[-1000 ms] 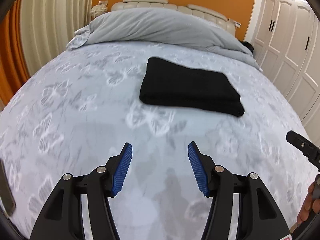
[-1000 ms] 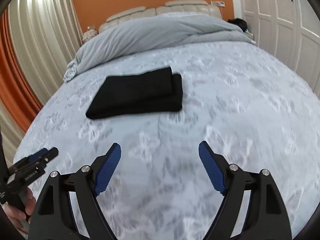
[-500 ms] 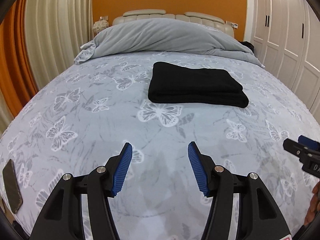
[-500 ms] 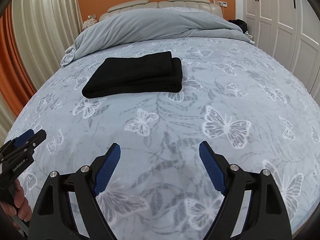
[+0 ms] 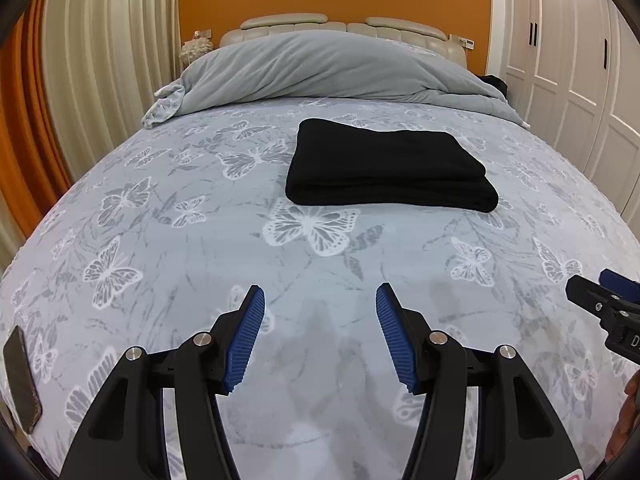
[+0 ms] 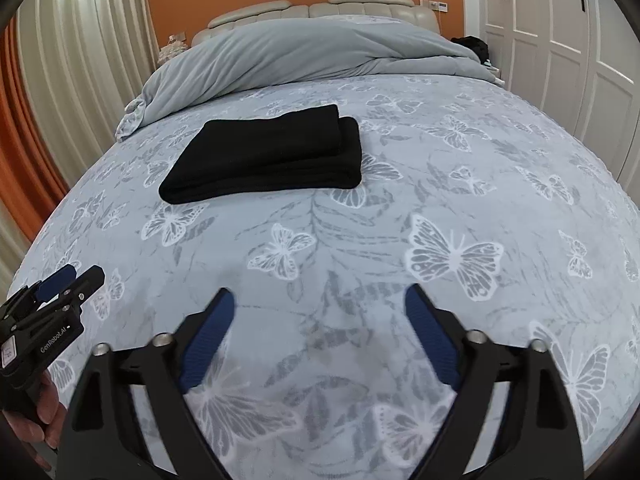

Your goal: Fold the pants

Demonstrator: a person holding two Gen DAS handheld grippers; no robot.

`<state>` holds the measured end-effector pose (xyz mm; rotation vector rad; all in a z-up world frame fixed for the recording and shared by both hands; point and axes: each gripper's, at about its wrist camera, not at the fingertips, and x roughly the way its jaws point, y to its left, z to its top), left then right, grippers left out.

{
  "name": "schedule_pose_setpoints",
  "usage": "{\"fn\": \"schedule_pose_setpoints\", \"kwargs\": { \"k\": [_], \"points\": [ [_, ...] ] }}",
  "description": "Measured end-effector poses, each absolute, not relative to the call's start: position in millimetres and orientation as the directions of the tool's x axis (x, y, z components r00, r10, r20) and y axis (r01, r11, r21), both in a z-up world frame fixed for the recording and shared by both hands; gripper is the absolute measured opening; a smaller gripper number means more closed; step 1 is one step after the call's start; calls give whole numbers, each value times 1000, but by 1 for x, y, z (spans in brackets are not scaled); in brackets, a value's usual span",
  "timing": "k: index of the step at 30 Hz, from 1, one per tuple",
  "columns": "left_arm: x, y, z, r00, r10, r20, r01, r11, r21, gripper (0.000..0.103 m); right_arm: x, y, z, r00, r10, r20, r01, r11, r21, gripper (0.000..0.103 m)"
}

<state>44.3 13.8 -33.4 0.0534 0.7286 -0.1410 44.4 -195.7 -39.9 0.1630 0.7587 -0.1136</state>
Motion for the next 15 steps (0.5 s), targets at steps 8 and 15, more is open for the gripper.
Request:
{"fn": "schedule_pose_setpoints", "kwargs": {
  "k": [8,15],
  "points": [
    [46,10,-36,735,-104,-670,144,989,5,56,44,-196,-40,720,-46,-693,164,981,105,87],
    [47,10,-37,738,-93,-669,138,990,14,62,45,-192,-41,716,-44,-697,157,983,99,87]
  ]
}}
